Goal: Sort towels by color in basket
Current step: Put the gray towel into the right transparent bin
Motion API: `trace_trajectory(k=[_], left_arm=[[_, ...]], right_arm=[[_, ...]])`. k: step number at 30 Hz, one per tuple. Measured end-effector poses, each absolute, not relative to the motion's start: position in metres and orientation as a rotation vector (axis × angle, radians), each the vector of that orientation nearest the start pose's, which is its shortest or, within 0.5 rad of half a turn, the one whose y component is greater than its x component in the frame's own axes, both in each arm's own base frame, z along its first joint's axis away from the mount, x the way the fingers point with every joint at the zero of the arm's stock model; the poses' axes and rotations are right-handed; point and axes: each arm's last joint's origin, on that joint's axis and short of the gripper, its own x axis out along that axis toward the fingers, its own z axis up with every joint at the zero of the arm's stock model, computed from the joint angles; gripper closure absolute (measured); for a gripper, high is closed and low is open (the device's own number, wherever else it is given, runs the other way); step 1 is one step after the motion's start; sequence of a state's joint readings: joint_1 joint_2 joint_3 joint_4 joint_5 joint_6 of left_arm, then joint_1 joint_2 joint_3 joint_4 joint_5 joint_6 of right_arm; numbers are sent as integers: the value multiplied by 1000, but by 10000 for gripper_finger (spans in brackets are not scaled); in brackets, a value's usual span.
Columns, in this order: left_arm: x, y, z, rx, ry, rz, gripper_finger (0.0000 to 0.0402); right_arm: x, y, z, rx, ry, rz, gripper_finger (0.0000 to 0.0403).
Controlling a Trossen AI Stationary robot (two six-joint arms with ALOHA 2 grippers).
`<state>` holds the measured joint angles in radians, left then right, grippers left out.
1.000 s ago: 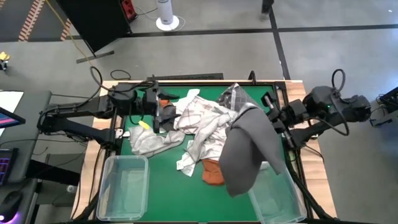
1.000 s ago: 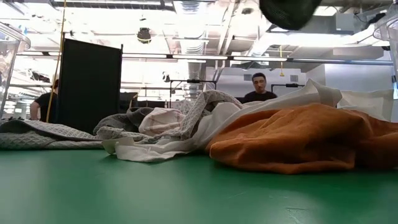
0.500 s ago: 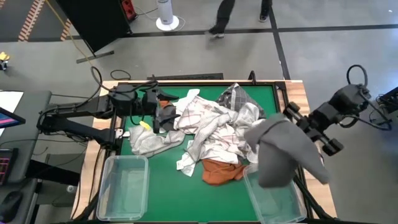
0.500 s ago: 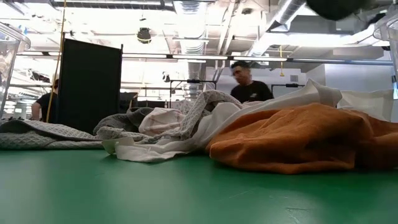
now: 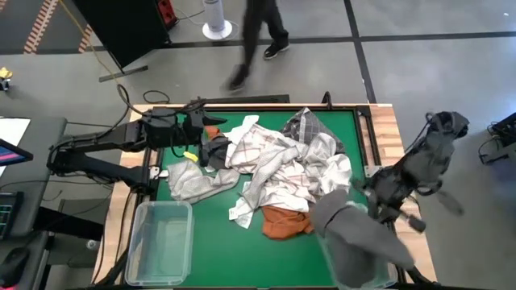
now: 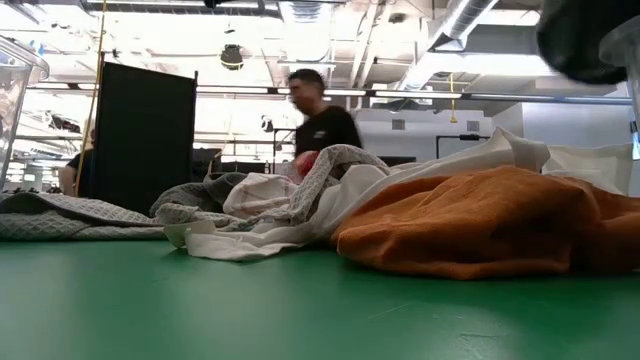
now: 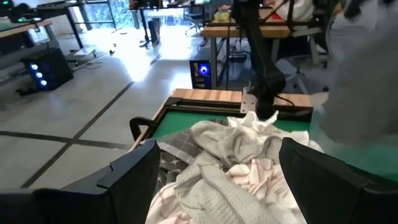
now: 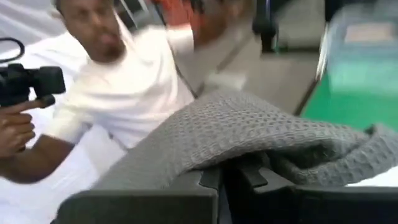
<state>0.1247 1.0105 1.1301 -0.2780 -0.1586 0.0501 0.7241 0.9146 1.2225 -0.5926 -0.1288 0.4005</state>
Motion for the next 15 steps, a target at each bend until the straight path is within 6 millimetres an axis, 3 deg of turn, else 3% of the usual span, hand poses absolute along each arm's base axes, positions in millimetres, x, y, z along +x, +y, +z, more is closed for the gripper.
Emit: trace_trajectory(k=[8,15], left_arm=[[196,31,406,1,139,298,85],[180,30,410,-20,131,320,85]], right_arm=[[135,132,378,393,838,520,377],[126,141,355,552,1151,276,377]])
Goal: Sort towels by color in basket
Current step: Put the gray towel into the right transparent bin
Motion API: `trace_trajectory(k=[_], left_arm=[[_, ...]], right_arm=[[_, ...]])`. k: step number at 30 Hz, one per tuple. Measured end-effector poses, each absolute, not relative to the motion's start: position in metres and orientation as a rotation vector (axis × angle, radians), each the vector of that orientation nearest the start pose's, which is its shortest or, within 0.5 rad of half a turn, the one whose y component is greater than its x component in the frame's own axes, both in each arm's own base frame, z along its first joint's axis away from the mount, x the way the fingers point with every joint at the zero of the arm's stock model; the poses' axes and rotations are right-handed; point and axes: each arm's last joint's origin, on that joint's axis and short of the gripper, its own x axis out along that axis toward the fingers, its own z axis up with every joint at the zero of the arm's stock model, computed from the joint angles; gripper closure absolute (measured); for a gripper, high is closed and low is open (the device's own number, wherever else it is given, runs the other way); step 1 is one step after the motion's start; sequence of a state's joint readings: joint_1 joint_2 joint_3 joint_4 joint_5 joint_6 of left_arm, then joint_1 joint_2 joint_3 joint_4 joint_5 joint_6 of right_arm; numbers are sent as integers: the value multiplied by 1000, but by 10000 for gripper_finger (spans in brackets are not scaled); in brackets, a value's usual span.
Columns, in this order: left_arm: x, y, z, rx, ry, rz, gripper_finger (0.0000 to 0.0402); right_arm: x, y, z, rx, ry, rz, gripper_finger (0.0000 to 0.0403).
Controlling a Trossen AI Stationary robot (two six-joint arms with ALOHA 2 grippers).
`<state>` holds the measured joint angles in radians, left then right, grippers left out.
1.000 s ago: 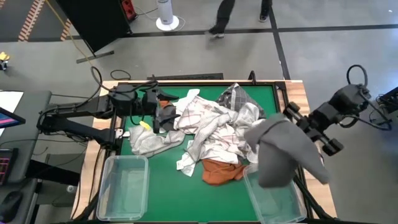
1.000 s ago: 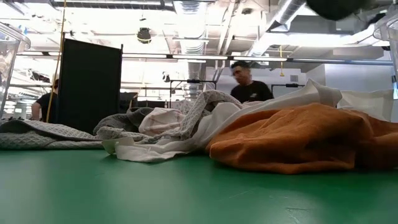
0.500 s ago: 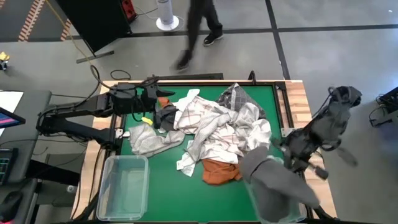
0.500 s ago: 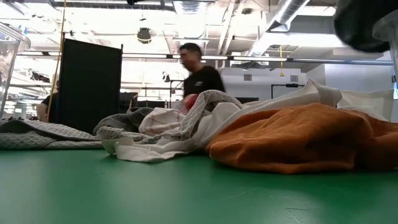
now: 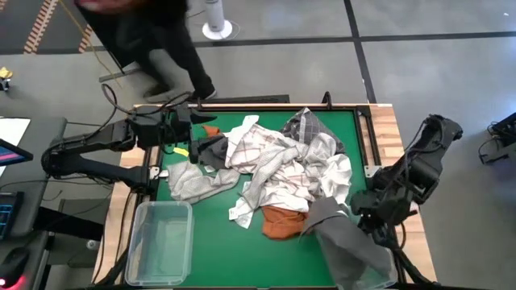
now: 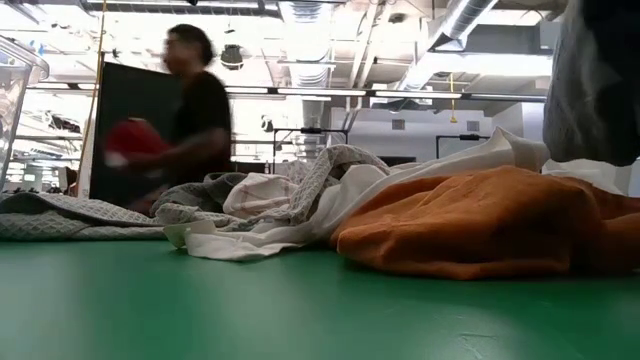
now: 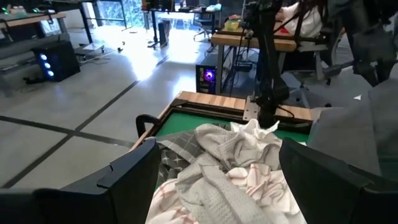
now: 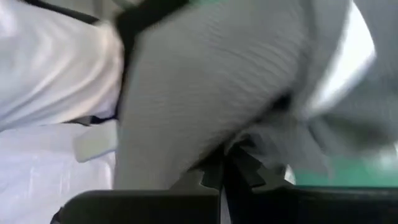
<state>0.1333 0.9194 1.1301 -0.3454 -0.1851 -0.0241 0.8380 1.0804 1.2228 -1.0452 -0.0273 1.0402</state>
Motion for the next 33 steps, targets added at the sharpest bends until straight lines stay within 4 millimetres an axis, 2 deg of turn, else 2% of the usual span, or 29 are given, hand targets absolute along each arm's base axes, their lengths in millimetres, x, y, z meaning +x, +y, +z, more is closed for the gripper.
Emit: trace_trajectory(k=[4,7,12,17,21,23,26,33], left_arm=[[176,29,409,-22,158,325,85],[177,29,406,-24,181,327,85],[182,30,403,-17,203,327,85],[184,30,402,-17,209,327,85],[184,30,402,-21,209,330,85],[184,31,402,-20,205,349,85],[184,31,402,-20,211,366,85],[183,31,398,-27,248,365,85]], right_arm=[[120,146,344,611,1283,110,375],[123,154,338,610,1303,84,361],[133,167,326,586,1322,20,328],[141,177,309,595,1391,-136,283],[144,185,298,637,1517,-196,239],[143,189,301,692,1563,-197,221],[140,193,316,755,1543,-188,208],[148,195,348,722,1274,-156,207]])
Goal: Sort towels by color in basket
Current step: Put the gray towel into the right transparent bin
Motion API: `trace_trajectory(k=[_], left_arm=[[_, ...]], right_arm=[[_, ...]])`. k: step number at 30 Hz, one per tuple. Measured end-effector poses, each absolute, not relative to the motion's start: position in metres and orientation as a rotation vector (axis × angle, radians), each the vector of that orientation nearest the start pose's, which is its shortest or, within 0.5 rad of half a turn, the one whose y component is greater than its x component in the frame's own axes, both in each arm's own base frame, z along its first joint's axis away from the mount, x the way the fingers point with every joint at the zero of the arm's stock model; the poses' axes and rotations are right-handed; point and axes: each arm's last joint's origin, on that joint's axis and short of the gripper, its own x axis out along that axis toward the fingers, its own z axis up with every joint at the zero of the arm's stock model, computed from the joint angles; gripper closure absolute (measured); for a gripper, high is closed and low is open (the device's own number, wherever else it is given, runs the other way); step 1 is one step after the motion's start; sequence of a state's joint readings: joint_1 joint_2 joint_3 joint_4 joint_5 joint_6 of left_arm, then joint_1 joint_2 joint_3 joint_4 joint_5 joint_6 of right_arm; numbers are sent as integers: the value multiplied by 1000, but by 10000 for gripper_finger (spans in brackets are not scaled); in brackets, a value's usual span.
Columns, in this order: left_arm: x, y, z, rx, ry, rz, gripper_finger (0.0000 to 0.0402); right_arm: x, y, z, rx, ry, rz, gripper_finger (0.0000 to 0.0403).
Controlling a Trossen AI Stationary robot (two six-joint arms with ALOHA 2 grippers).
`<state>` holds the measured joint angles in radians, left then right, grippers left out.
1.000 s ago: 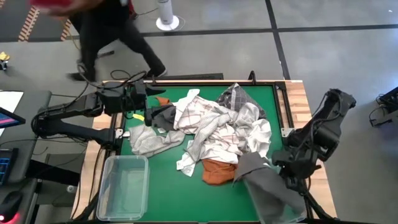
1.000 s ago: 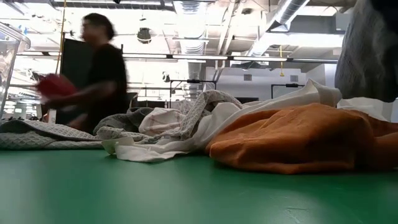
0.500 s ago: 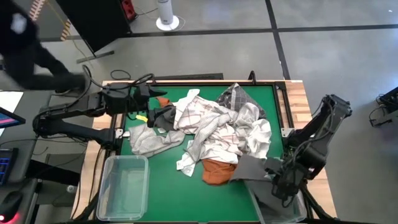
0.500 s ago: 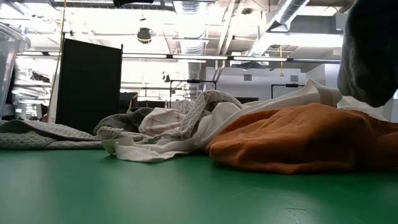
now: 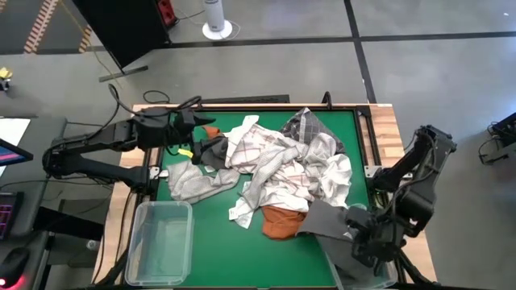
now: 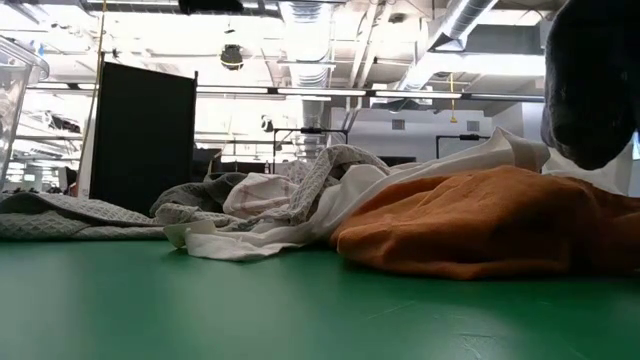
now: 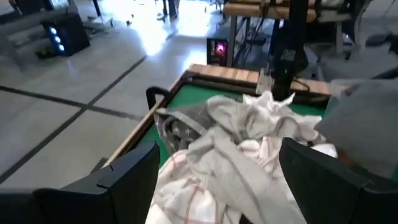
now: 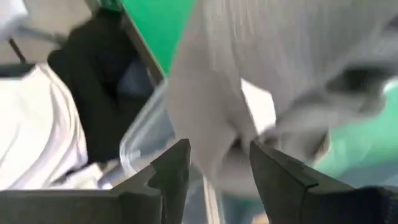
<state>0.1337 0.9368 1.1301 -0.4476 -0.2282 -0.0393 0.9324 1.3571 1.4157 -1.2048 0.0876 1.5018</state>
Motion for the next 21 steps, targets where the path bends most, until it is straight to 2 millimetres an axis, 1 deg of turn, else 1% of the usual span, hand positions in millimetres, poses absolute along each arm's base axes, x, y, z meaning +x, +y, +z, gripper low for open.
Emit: trace_trajectory(k=[4,8,11,15,18,21], left_arm=[[182,31,397,-33,262,365,85],[182,31,396,-36,265,363,85],[182,31,396,-38,265,363,85],[182,31,396,-52,263,365,85],[182,31,395,-61,270,367,85],[181,31,393,-61,293,367,85]], right_arm=[[156,191,353,635,1187,-205,208],[174,191,349,549,1180,-227,208],[191,191,344,457,1206,-246,208],[206,192,343,333,1270,-288,208],[215,198,340,281,1320,-283,208],[223,207,329,209,1359,-269,209]])
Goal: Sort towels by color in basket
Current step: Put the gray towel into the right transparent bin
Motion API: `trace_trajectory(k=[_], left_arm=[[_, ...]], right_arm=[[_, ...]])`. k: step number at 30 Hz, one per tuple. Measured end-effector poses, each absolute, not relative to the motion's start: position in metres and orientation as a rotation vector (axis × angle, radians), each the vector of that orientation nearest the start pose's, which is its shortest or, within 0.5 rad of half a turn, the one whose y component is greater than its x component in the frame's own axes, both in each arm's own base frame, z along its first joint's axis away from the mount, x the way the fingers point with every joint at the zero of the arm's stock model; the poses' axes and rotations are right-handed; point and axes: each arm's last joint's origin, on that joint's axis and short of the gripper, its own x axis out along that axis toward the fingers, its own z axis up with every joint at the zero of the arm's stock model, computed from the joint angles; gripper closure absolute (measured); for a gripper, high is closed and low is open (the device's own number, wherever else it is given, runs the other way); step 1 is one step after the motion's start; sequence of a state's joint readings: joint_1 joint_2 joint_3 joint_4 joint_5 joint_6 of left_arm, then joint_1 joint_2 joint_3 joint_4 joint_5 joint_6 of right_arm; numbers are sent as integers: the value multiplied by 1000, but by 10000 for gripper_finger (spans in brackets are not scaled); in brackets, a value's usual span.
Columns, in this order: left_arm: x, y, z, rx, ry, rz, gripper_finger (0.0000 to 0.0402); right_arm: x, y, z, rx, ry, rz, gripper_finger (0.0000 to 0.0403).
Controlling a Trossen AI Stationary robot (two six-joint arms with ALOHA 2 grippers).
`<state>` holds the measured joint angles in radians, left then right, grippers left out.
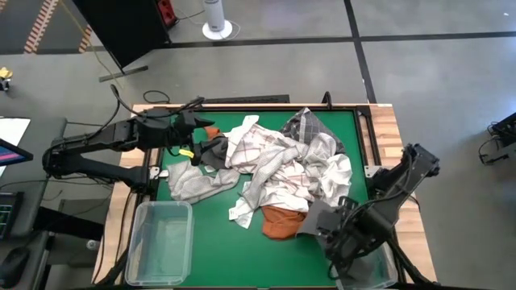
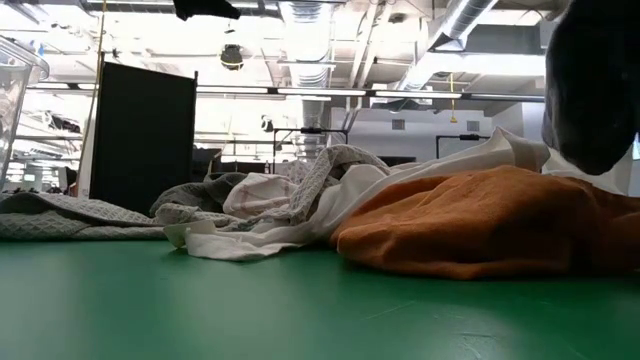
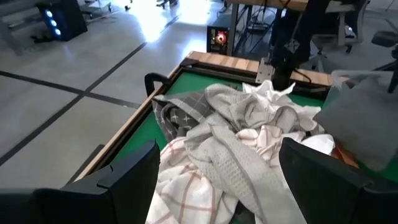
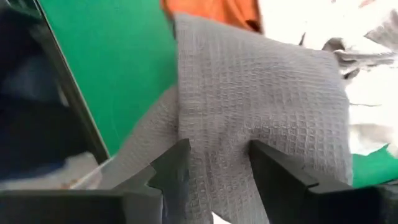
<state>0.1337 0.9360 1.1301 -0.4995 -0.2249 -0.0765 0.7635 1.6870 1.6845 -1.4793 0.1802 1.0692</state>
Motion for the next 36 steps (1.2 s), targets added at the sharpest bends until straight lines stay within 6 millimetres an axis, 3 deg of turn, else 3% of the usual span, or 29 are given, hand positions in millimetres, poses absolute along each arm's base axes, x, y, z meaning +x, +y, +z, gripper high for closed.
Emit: trace_trajectory(k=[5,15,18,21,24,29,36], left_arm=[[180,31,391,-68,317,369,85],[180,31,390,-77,323,370,85],[180,31,390,-74,323,370,85],[180,31,390,-71,324,370,85],[180,31,390,-63,326,368,85],[180,31,390,-63,325,368,85],[180,31,390,-63,325,368,85]], right_arm=[[232,217,313,101,1485,-283,210],[237,239,293,-46,1489,-267,218],[237,241,290,-42,1492,-283,253],[235,242,290,-26,1488,-297,325],[231,246,291,-27,1487,-288,383],[221,251,295,52,1566,-248,379],[180,249,334,356,1587,-282,384]])
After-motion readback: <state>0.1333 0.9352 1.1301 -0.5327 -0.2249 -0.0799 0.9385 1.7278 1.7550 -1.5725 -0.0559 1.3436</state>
